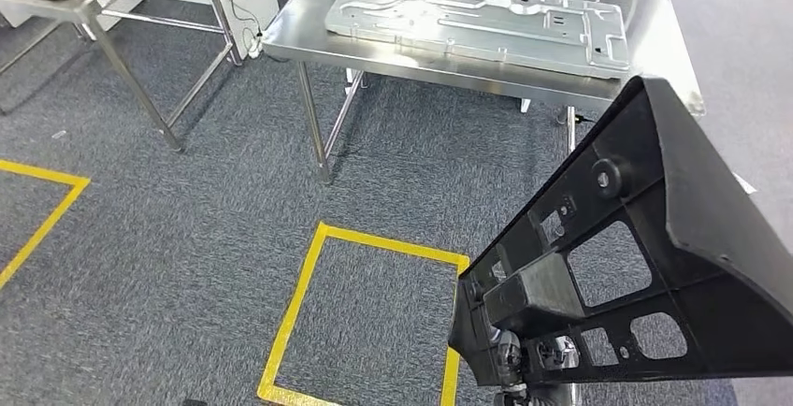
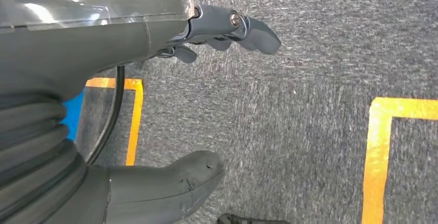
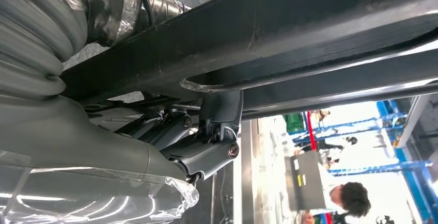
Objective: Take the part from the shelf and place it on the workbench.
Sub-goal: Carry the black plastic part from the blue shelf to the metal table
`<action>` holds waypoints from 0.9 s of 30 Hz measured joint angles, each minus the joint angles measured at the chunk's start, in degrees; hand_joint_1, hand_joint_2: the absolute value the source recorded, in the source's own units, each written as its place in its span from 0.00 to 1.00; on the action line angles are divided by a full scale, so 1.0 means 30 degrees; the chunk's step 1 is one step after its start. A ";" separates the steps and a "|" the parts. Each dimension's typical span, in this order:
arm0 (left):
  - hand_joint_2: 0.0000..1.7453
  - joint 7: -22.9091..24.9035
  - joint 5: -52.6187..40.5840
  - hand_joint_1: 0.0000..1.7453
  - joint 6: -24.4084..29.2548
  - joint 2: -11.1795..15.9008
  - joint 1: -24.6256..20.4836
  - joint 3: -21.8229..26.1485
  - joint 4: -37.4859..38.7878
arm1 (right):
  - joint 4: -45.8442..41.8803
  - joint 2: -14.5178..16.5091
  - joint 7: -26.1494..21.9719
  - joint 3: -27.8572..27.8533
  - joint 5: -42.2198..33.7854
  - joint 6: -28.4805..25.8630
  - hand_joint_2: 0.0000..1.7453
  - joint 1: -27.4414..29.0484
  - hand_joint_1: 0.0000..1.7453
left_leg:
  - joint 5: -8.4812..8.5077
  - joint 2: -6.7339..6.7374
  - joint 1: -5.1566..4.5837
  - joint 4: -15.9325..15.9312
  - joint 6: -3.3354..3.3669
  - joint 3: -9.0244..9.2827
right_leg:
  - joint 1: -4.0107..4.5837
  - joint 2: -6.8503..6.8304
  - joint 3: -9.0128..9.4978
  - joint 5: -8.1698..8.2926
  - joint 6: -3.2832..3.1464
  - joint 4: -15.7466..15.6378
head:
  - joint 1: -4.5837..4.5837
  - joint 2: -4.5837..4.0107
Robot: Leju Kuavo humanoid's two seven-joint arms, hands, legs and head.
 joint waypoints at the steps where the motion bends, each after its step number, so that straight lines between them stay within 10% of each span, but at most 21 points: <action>1: 1.00 0.0005 0.0000 0.00 0.0002 0.0006 -0.0016 0.0000 -0.0002 | 0.0002 -0.0009 0.0002 0.0020 0.0002 -0.0007 1.00 0.0006 1.00 | -0.0058 0.0027 0.0016 -0.0040 -0.0088 0.0070 | -0.0062 0.0024 0.0066 0.0005 -0.0066 -0.0097 | -0.0006 0.0000; 4: 1.00 0.0015 -0.0008 0.00 0.0002 0.0020 -0.0061 0.0004 -0.0005 | 0.0002 -0.0013 0.0000 0.0108 0.0004 -0.0024 1.00 -0.0025 1.00 | -0.0904 -0.0080 0.0043 0.1427 -0.0281 -0.0486 | -0.0244 0.0031 0.0501 -0.0033 -0.0359 -0.0502 | -0.0017 0.0000; 7: 1.00 0.0067 -0.0013 0.00 0.0004 0.0057 0.0000 0.0009 -0.0005 | 0.0060 -0.0018 0.0005 0.0149 -0.0007 -0.0118 1.00 -0.0072 1.00 | -0.1986 -0.0130 0.0061 0.4876 -0.0423 -0.2581 | -0.0195 0.0064 0.0763 -0.0255 -0.0530 -0.0521 | -0.0026 0.0000; 9: 1.00 0.0126 -0.0013 0.00 0.0002 0.0073 0.0061 0.0013 -0.0005 | 0.0126 -0.0033 0.0007 0.0151 -0.0023 -0.0202 1.00 -0.0071 1.00 | -0.1180 -0.0132 0.0065 0.4899 -0.0453 -0.3044 | -0.0188 0.0152 0.0993 -0.0476 -0.0503 -0.0474 | -0.0031 0.0000; 12: 1.00 0.0199 -0.0009 0.00 -0.0015 0.0106 0.0083 0.0018 -0.0005 | 0.0170 -0.0047 0.0007 0.0164 -0.0056 -0.0233 1.00 -0.0087 1.00 | 0.0891 -0.0167 0.0003 0.1516 -0.0231 -0.1799 | -0.0164 0.0241 0.1438 -0.0924 -0.0308 -0.0391 | -0.0029 0.0000; 17: 1.00 0.0372 -0.0013 0.00 -0.0053 0.0184 0.0082 0.0122 -0.0005 | 0.0237 -0.0211 0.0009 0.0286 -0.0242 -0.0437 1.00 -0.0180 1.00 | 0.0962 -0.0226 -0.0066 0.0080 0.0307 -0.1049 | -0.0134 0.0280 0.1643 -0.1049 0.0210 -0.0138 | -0.0029 0.0000; 22: 1.00 0.0388 -0.0058 0.00 -0.0093 0.0182 0.0090 0.0261 -0.0005 | 0.0355 -0.0423 0.0004 0.0450 -0.0279 -0.0610 1.00 -0.0282 1.00 | 0.0636 -0.0205 0.0010 -0.0138 0.0609 -0.0389 | -0.0307 0.0174 -0.1152 -0.2832 0.0593 0.4382 | -0.0017 0.0000; 24: 1.00 0.0393 -0.0091 0.00 -0.0124 0.0182 0.0129 0.0284 -0.0005 | 0.0430 -0.0499 0.0007 0.0490 -0.0279 -0.0654 1.00 -0.0280 1.00 | 0.0357 -0.0216 0.0021 -0.0133 0.0557 -0.0046 | -0.0384 0.0140 -0.1869 -0.2361 0.0674 0.4722 | -0.0015 0.0000; 27: 1.00 0.0397 -0.0122 0.00 -0.0177 0.0182 0.0171 0.0295 -0.0005 | 0.0481 -0.0585 0.0009 0.0565 -0.0279 -0.0665 1.00 -0.0302 1.00 | -0.0167 -0.0231 0.0048 -0.0143 0.0392 0.0672 | -0.0391 0.0036 -0.1057 0.0017 0.0568 0.1588 | -0.0011 0.0000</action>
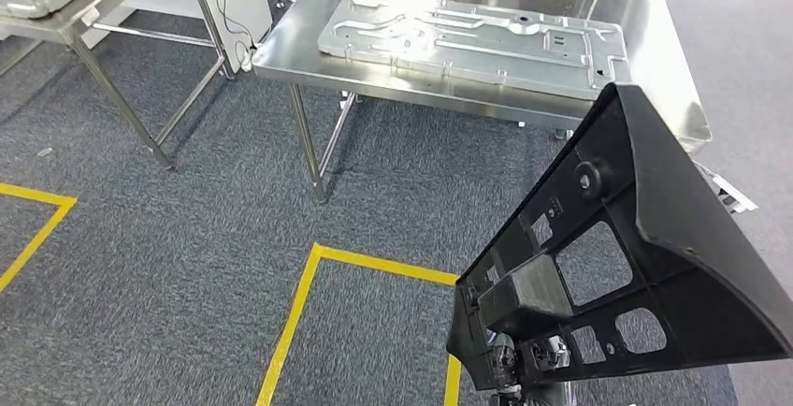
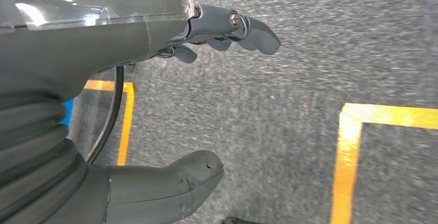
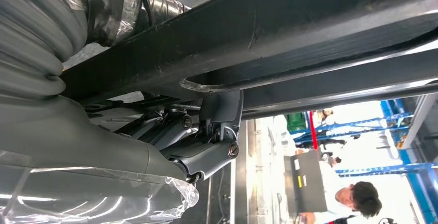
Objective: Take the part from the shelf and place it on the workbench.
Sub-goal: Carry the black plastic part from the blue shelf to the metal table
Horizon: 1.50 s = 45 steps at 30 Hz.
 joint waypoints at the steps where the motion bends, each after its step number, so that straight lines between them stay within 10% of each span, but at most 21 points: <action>1: 1.00 0.0000 -0.0004 0.00 -0.0011 0.0000 -0.0024 0.0002 0.0000 | 0.0015 -0.0027 0.0000 0.0029 0.0000 -0.0002 1.00 -0.0014 1.00 | -0.0150 0.0003 0.0000 -0.0009 -0.0098 0.0118 | 0.0072 -0.0049 0.0201 0.0286 -0.0111 -0.0784 | 0.0022 0.0000; 6: 1.00 0.0013 -0.0038 0.00 -0.0024 -0.0004 -0.0094 0.0007 0.0004 | 0.0082 -0.0102 0.0004 0.0115 0.0011 -0.0044 1.00 0.0030 1.00 | -0.0419 0.0059 0.0003 0.0687 -0.0634 0.0347 | 0.0162 -0.0013 0.0806 0.0087 -0.0808 -0.1510 | 0.0032 0.0000; 12: 1.00 0.0060 -0.0144 0.00 -0.0029 0.0033 -0.0083 0.0009 0.0007 | 0.0071 -0.0207 0.0035 0.0311 0.0069 -0.0911 1.00 -0.0110 1.00 | -0.2171 0.0026 0.0042 0.5440 -0.0796 -0.3303 | 0.0228 0.0098 0.2051 -0.0817 -0.1145 -0.1678 | 0.0007 0.0000; 17: 1.00 0.0127 -0.0229 0.00 -0.0060 0.0106 0.0029 0.0011 0.0007 | -0.0077 -0.0353 0.0457 0.0556 0.0437 -0.2439 1.00 -0.0237 1.00 | 0.1359 0.0031 -0.0189 0.1429 -0.0317 -0.3080 | 0.0254 0.0203 0.3201 -0.1831 -0.0859 -0.1708 | 0.0009 0.0000; 20: 1.00 0.0186 -0.0264 0.00 -0.0082 0.0148 0.0051 0.0016 0.0007 | -0.0254 -0.0397 0.0891 0.0630 0.0756 -0.3352 1.00 -0.0288 1.00 | 0.1399 -0.0025 -0.0265 0.0927 0.0013 -0.2722 | 0.0249 0.0235 0.3443 -0.1839 -0.0483 -0.1558 | 0.0005 0.0000; 23: 1.00 0.0224 -0.0373 0.00 -0.0098 0.0146 -0.0001 0.0024 0.0007 | -0.0565 -0.0397 0.1244 0.0636 0.1138 -0.4212 1.00 -0.0379 1.00 | 0.1140 -0.0110 -0.0124 0.0477 0.0279 -0.1839 | 0.0197 0.0156 0.2370 -0.1786 -0.0180 0.0579 | 0.0025 0.0000; 27: 1.00 0.0302 -0.0503 0.00 -0.0129 0.0146 0.0028 0.0026 0.0007 | -0.0978 -0.0390 0.2042 0.0565 0.1765 -0.5385 1.00 -0.0432 1.00 | 0.0339 -0.0148 -0.0113 0.0405 0.0284 -0.0853 | 0.0102 0.0106 -0.0477 -0.3393 0.0071 0.3363 | 0.0034 0.0000; 29: 1.00 0.0319 -0.0572 0.00 -0.0142 0.0146 0.0043 0.0026 0.0007 | -0.1120 -0.0379 0.2545 0.0459 0.2056 -0.5912 1.00 -0.0432 1.00 | -0.0186 -0.0182 -0.0113 0.0393 0.0238 -0.0169 | 0.0111 0.0102 -0.0793 -0.2785 -0.0008 0.2196 | 0.0034 0.0000; 33: 1.00 0.0326 -0.0665 0.00 -0.0162 0.0144 0.0004 0.0033 0.0013 | -0.1237 -0.0351 0.3052 0.0226 0.2306 -0.6328 1.00 -0.0389 1.00 | -0.1083 -0.0213 -0.0128 0.0228 -0.0062 0.0927 | 0.0404 0.0048 -0.0435 0.0760 -0.0535 -0.0699 | 0.0063 0.0000; 37: 1.00 0.0328 -0.0809 0.00 -0.0109 0.0148 -0.0137 0.0040 0.0015 | -0.1271 -0.0166 0.3167 0.0078 0.2177 -0.6362 1.00 -0.0337 1.00 | -0.0751 -0.0184 -0.0112 0.1146 -0.0486 0.0921 | 0.0341 0.0107 0.0409 0.0603 -0.1043 -0.1366 | 0.0089 0.0000; 42: 1.00 0.0328 -0.0909 0.00 0.0071 0.0199 -0.0152 0.0082 0.0015 | -0.1075 -0.0054 0.3429 -0.0013 0.1657 -0.6111 1.00 -0.0197 1.00 | -0.2636 -0.0157 -0.0064 0.4995 -0.0763 -0.2185 | 0.0237 -0.0024 0.1374 0.0072 -0.1273 -0.1824 | 0.0071 0.0000; 45: 1.00 0.0332 -0.0976 0.00 0.0177 0.0209 -0.0116 0.0118 0.0015 | -0.0858 -0.0053 0.3936 -0.0035 0.1747 -0.6102 1.00 -0.0073 1.00 | -0.0575 0.0156 -0.0044 0.2765 -0.0727 -0.2248 | 0.0210 -0.0302 0.2026 -0.0420 -0.1159 -0.1821 | 0.0071 0.0000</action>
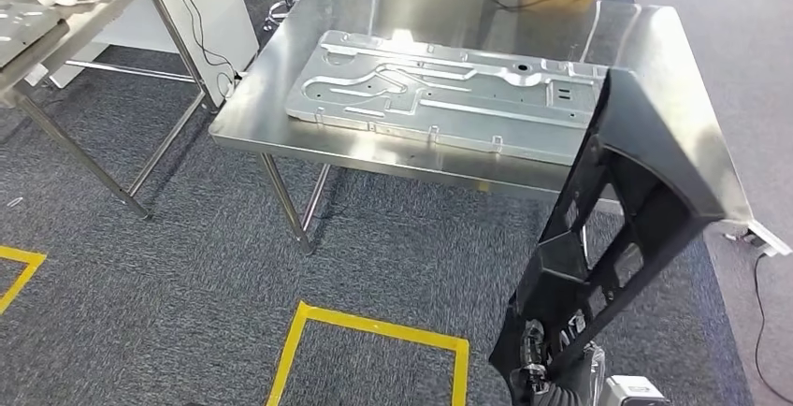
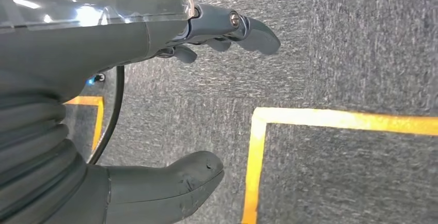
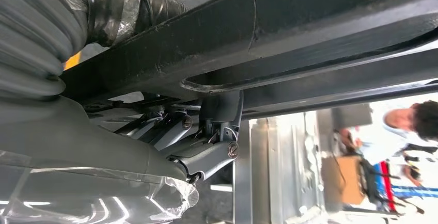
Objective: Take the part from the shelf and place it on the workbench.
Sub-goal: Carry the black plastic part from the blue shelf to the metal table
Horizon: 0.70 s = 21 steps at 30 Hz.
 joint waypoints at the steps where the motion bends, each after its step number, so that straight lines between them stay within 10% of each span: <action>1: 1.00 0.0002 -0.0009 0.00 0.0022 0.0002 -0.0004 0.0005 0.0000 | 0.0068 0.0002 0.0084 -0.0009 0.0004 0.0002 1.00 0.0019 1.00 | 0.0776 0.0302 -0.0037 -0.0968 0.0014 0.0128 | 0.0016 -0.0119 0.0205 -0.0151 0.0089 0.0017 | 0.0006 0.0000; 7: 1.00 0.0005 -0.0057 0.00 0.0042 -0.0015 -0.0014 0.0029 0.0000 | 0.0240 0.0035 0.0199 -0.0071 -0.0098 0.0067 1.00 0.0113 1.00 | 0.1822 0.0537 -0.0068 -0.1958 0.0731 0.0245 | 0.0169 -0.0461 0.0509 -0.1000 0.0770 0.0435 | -0.0027 0.0000; 12: 1.00 0.0036 -0.0197 0.00 0.0008 -0.0020 -0.0080 0.0036 0.0000 | 0.0408 0.0031 0.0731 -0.0131 0.0728 -0.0278 1.00 0.0106 1.00 | 0.1842 0.0193 -0.0108 -0.2028 0.0980 0.0193 | 0.0034 0.0144 -0.2017 -0.3226 0.1081 0.5249 | -0.0015 0.0000; 14: 1.00 0.0067 -0.0260 0.00 -0.0156 -0.0004 -0.0086 0.0046 0.0000 | 0.0461 0.0027 0.1745 -0.0175 0.2442 -0.0988 1.00 0.0025 1.00 | 0.1769 0.0058 -0.0196 -0.2029 0.1015 0.0278 | 0.0059 0.0161 -0.2091 -0.2402 0.0945 0.4857 | -0.0015 0.0000; 17: 1.00 0.0089 -0.0433 0.00 -0.0475 0.0013 -0.0126 0.0053 0.0005 | 0.0198 0.0016 0.3689 -0.0424 0.5377 -0.1839 1.00 -0.0373 1.00 | 0.1658 -0.0051 -0.0315 -0.2057 0.0994 0.0451 | 0.0281 0.0168 -0.0710 -0.0359 0.0313 0.1326 | -0.0024 0.0000; 21: 1.00 0.0202 -0.0710 0.00 -0.0641 0.0087 -0.0177 0.0051 0.0015 | -0.0180 -0.0015 0.5643 -0.1038 0.9276 -0.3028 1.00 -0.1008 1.00 | 0.1638 -0.0009 -0.0241 -0.2221 0.0652 0.0504 | 0.0496 0.0136 -0.0339 -0.0052 -0.0042 0.0056 | -0.0015 0.0000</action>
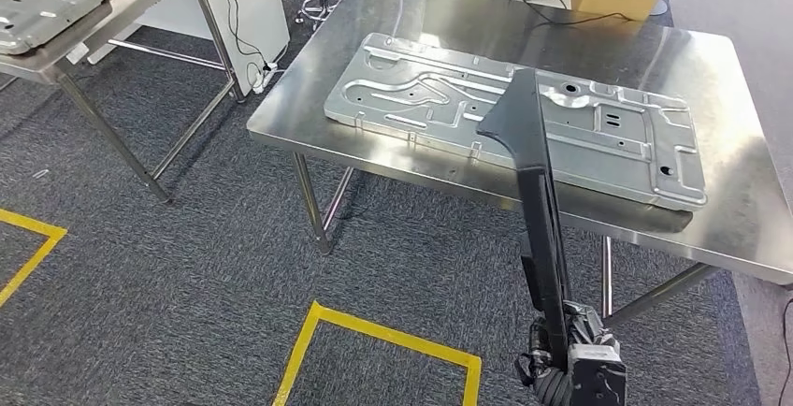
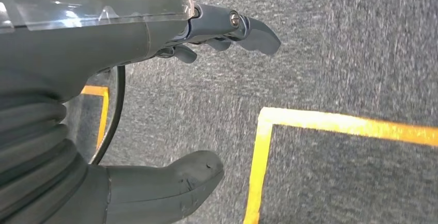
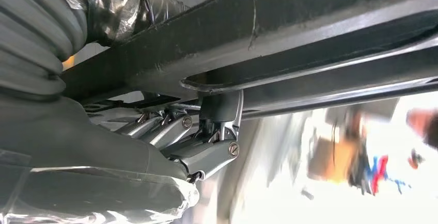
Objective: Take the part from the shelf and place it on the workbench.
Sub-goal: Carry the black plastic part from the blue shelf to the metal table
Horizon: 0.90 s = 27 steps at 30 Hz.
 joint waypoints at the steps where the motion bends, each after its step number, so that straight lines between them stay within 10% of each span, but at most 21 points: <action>1: 1.00 0.0022 -0.0102 0.00 -0.0027 0.0025 -0.0023 -0.0004 0.0000 | -0.0022 -0.0009 0.0585 -0.0281 0.1299 -0.0369 1.00 -0.0275 1.00 | -0.0035 -0.0004 -0.0011 -0.0019 -0.0088 0.0068 | -0.0085 0.0017 0.0136 0.0063 0.0016 -0.0204 | -0.0002 0.0000; 3: 1.00 0.0060 -0.0334 0.00 -0.0082 0.0067 -0.0102 -0.0029 0.0005 | -0.0016 -0.0031 0.1587 -0.1020 0.3650 -0.0825 1.00 -0.1117 1.00 | -0.0460 -0.0054 -0.0023 0.0760 -0.0285 -0.0204 | -0.0297 0.0057 0.0492 0.0173 0.0007 -0.0628 | -0.0013 0.0000; 7: 1.00 0.0231 -0.0689 0.00 -0.0253 0.0231 -0.0208 -0.0160 0.0013 | 0.0658 -0.0082 0.3031 -0.2618 0.7946 -0.0627 1.00 -0.3537 1.00 | -0.1654 -0.0101 0.0164 0.4934 -0.0673 -0.2717 | -0.0396 0.0164 0.0868 0.0000 -0.0026 -0.0762 | -0.0033 0.0000; 12: 1.00 0.0321 -0.0774 0.00 -0.0286 0.0295 -0.0302 -0.0213 0.0014 | 0.1379 -0.0104 0.3518 -0.3188 0.9435 -0.0502 1.00 -0.4862 1.00 | 0.1212 -0.0052 0.0153 0.0638 -0.0619 -0.1182 | -0.0431 0.0142 0.1680 -0.0761 0.0400 -0.0696 | -0.0031 0.0000; 16: 1.00 0.0326 -0.0811 0.00 -0.0284 0.0328 -0.0315 -0.0224 0.0015 | 0.1643 -0.0106 0.3573 -0.3304 0.9530 -0.0527 1.00 -0.5313 1.00 | 0.0866 -0.0138 0.0117 -0.0109 -0.0048 -0.0688 | -0.0400 0.0116 0.1733 -0.0824 0.0808 -0.0343 | -0.0026 0.0000; 23: 1.00 0.0341 -0.0853 0.00 -0.0290 0.0322 -0.0309 -0.0231 0.0015 | 0.1987 -0.0138 0.3713 -0.3395 1.0033 -0.0509 1.00 -0.5559 1.00 | -0.0037 -0.0273 0.0209 -0.0325 0.0326 0.0487 | -0.0629 0.0155 -0.2585 -0.2434 0.1295 0.5058 | -0.0016 0.0000; 27: 1.00 0.0503 -0.1049 0.00 -0.0379 0.0322 -0.0388 -0.0319 0.0018 | 0.2655 -0.0248 0.4815 -0.3333 1.3007 0.0518 1.00 -0.6316 1.00 | -0.0931 -0.0325 0.0186 -0.0346 0.0092 0.1613 | -0.0572 0.0135 -0.2145 0.0815 0.0974 0.1248 | -0.0014 0.0000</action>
